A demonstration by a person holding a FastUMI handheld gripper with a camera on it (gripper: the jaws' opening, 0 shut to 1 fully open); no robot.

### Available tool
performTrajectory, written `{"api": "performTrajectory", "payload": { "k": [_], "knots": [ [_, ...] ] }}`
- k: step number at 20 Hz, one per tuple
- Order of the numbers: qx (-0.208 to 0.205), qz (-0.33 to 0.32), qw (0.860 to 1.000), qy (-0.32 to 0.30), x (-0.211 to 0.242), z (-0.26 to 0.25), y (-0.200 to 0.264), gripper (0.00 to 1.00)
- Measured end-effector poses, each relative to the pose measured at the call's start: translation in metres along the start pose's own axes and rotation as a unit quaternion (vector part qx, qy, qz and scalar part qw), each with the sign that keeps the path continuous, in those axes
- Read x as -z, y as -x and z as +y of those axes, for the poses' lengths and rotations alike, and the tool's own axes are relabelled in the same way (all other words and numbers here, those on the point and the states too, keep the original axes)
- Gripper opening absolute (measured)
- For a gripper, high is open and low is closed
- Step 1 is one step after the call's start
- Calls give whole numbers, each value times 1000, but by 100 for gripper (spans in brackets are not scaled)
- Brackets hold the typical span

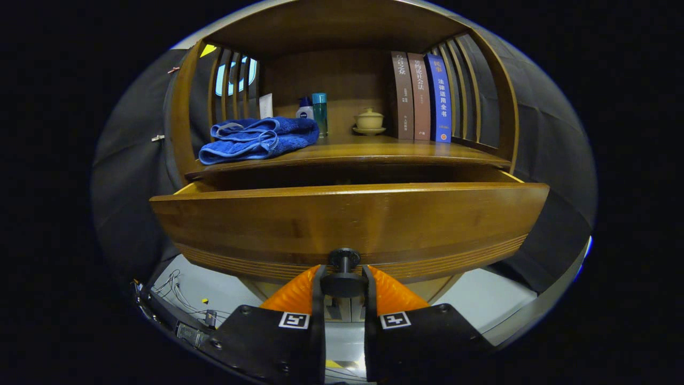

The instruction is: Pull open the drawer, take out the items inside it, and place them on the countertop above the cabinet.

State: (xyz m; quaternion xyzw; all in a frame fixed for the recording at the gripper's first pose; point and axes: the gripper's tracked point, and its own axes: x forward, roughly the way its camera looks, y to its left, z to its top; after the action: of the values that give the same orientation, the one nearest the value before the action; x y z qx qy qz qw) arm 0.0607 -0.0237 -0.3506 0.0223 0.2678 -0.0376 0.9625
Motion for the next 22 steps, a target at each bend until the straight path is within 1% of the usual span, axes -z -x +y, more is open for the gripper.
{"api": "performTrajectory", "payload": {
  "k": [10, 14, 17, 19, 21, 22],
  "knots": [
    [-1, 21, 1000, -18, 32, -2, 65, 33],
    [2, 42, 999, -23, 49, -4, 82, 33],
    [3, 43, 999, -24, 58, -1, 95, 33],
    [7, 39, 999, -22, 58, -1, 96, 33],
    [7, 36, 999, -25, 57, -2, 98, 41],
    [10, 28, 999, -29, 53, -4, 101, 49]
  ]
}}
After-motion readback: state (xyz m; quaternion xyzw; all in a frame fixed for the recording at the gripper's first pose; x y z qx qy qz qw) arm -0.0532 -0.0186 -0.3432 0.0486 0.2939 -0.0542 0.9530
